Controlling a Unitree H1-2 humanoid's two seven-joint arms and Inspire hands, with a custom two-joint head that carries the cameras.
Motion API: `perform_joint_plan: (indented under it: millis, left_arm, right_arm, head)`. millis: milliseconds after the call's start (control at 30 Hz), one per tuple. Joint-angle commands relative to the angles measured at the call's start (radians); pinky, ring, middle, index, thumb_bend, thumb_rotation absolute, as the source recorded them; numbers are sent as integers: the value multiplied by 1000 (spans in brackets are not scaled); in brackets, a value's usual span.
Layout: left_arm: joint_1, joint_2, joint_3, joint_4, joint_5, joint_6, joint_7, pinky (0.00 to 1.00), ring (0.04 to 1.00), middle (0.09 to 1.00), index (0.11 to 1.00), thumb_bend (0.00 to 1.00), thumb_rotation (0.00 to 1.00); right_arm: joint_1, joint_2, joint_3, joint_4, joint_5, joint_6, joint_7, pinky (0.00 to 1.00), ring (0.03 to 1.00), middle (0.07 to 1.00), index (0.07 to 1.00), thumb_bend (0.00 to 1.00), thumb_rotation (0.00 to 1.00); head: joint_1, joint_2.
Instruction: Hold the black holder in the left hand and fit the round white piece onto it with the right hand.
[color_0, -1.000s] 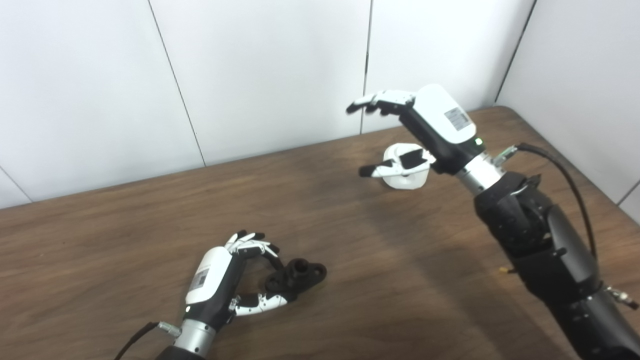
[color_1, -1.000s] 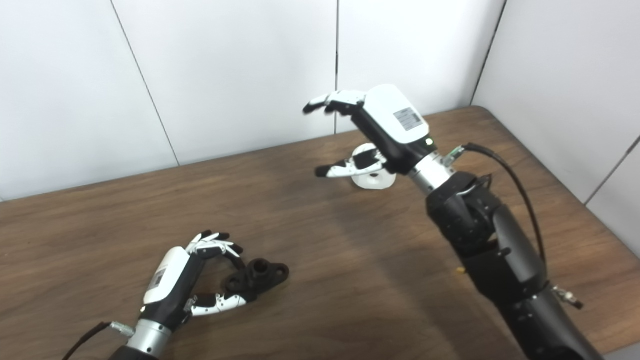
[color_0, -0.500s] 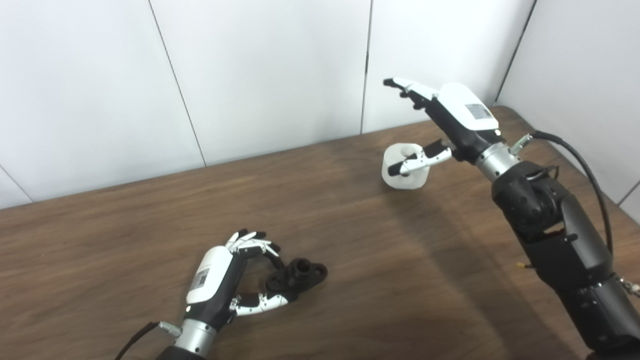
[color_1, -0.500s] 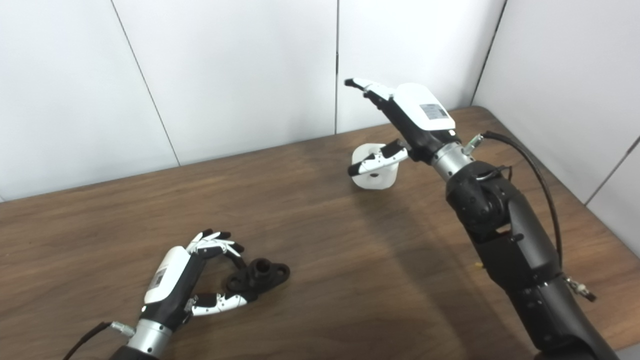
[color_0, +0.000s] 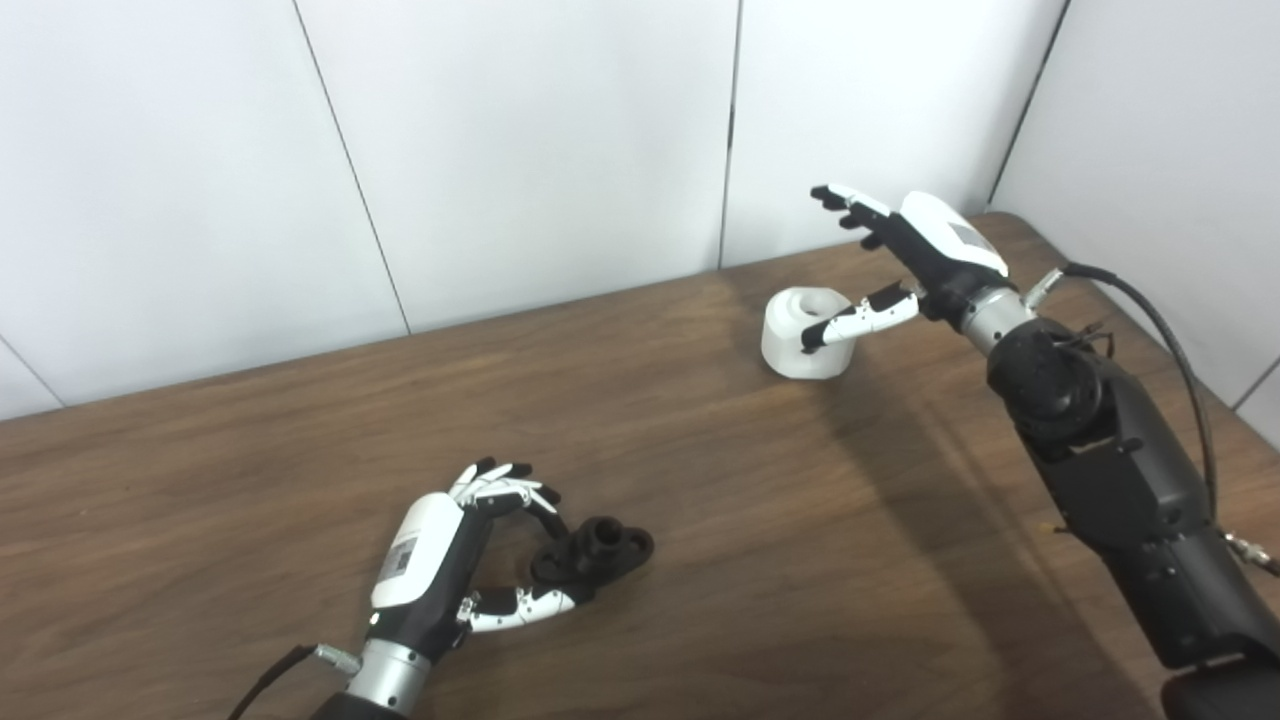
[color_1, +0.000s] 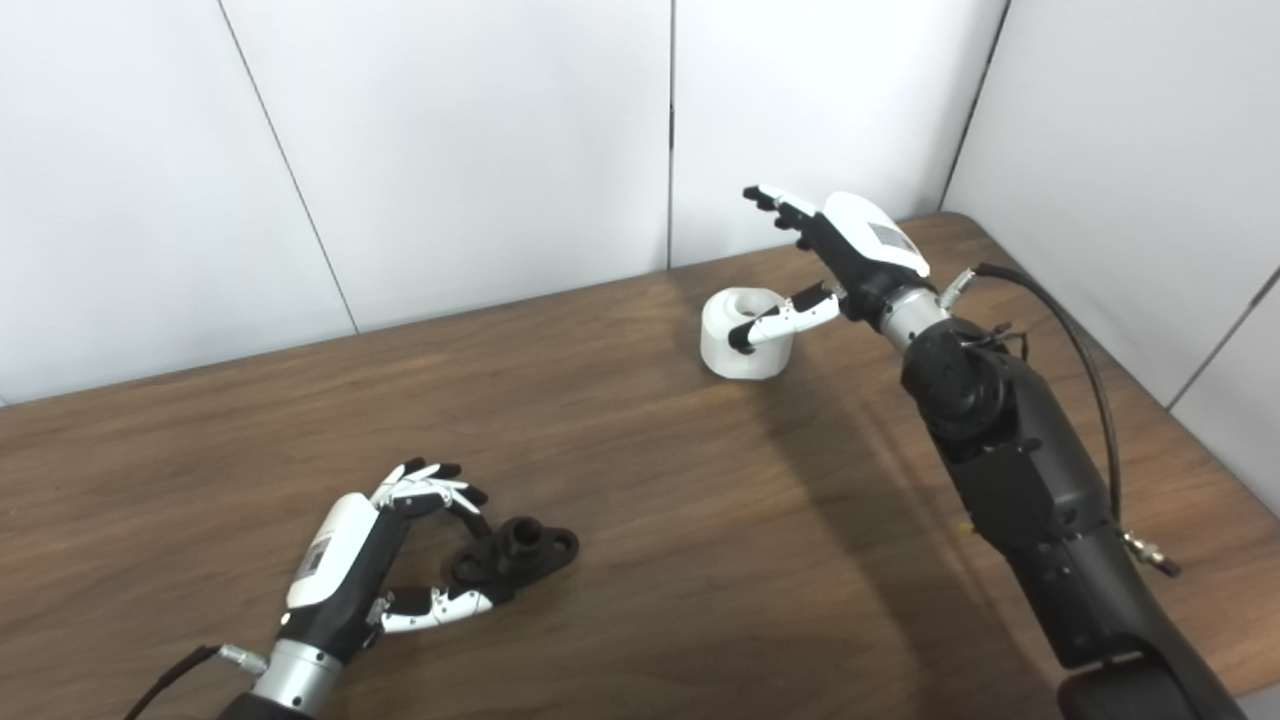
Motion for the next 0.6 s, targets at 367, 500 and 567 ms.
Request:
perform_joint_plan:
  millis: [367,500,567]
  left_arm:
    - [46,8,-7,47,2,-31,23,971,867,711,484,523,56]
    - [45,6,-5,38,-2,-24,17,973,866,710,484,523,56]
    - [45,6,-4,38,-5,-25,16,977,867,709,484,523,55]
  right_arm:
    - [-47,-29,19,102,25,10,-31,762,861,897,908,1000,414]
    - [-43,-28,35,111,20,3,-43,755,852,889,903,1000,429]
    - [-39,-24,42,111,19,6,-48,751,848,883,890,1000,436]
  head:
    - [4,9]
    - [2,11]
    - [5,11]
